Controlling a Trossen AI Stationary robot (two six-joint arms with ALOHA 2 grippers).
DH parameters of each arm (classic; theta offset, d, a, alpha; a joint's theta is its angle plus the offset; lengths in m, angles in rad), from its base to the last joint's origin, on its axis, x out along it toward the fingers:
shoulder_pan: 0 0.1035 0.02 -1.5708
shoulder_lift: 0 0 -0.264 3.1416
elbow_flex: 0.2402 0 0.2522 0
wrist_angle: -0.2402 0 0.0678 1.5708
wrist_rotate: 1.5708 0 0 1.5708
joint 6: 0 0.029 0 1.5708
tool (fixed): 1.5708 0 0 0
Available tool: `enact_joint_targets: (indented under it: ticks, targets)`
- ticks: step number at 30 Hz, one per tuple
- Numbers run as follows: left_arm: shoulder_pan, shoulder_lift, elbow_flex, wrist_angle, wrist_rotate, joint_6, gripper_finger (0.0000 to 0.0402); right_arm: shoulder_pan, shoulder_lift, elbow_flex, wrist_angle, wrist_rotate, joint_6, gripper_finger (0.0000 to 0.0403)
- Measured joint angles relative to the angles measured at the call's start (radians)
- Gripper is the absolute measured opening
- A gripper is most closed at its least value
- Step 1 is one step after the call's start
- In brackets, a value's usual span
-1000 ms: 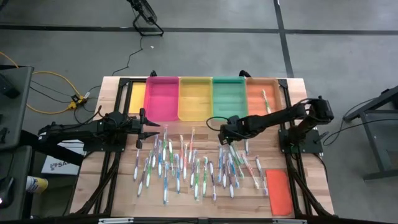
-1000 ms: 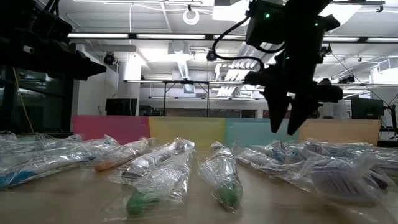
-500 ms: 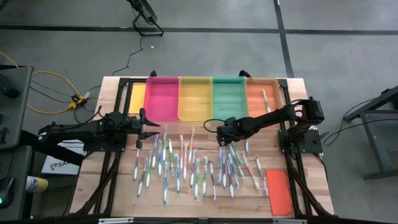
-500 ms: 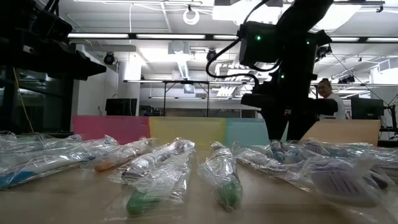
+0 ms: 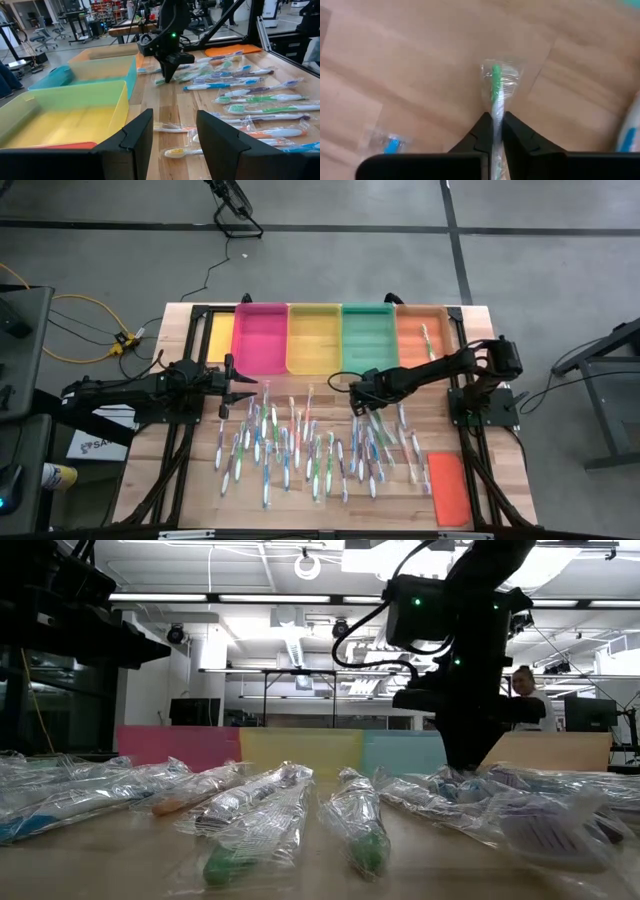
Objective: Pick & Place Toothbrushes
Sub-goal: Put the green toothbrush into the orange bin
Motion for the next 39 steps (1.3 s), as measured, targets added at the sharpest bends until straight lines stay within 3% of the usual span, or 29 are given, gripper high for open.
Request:
enact_joint_targets:
  ticks: [4,12,22,31,39]
  targets:
    - [0.0,0.0,0.0,0.0,0.0,0.0,0.0147,0.003,-0.044,-0.003,-0.037,-0.071,0.004,0.002]
    - [0.0,0.0,0.0,0.0,0.0,0.0,0.0147,0.002,-0.215,-0.001,-0.105,-0.064,0.008,0.0017]
    - [0.0,0.0,0.0,0.0,0.0,0.0,0.0147,-0.043,-0.442,-0.001,-0.384,0.06,0.054,0.0017]
    - [0.0,0.0,0.0,0.0,0.0,0.0,0.0147,-0.23,-0.56,-0.001,-0.434,0.159,-0.103,0.0017]
    - [0.0,0.0,0.0,0.0,0.0,0.0,0.0147,-0.463,-0.574,-0.001,-0.393,0.153,-0.346,0.0017]
